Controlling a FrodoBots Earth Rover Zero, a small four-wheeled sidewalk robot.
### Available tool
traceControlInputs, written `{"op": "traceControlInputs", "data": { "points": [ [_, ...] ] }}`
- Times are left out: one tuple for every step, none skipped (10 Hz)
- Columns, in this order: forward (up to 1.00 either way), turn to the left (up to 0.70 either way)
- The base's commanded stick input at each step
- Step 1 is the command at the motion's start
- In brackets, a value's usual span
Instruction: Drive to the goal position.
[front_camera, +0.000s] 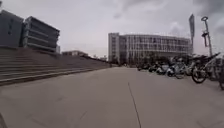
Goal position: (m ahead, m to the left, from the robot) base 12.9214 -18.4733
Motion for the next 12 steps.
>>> {"op": "traceControlInputs", "data": {
  "points": [
    [0.70,0.00],
    [0.70,0.00],
    [0.70,0.00],
    [0.70,0.00],
    [0.70,0.00],
    [0.70,-0.12],
    [0.70,-0.13],
    [0.70,-0.13],
    [0.70,-0.13],
    [0.70,-0.13],
    [0.70,-0.13],
    [0.70,-0.13]
  ]
}}
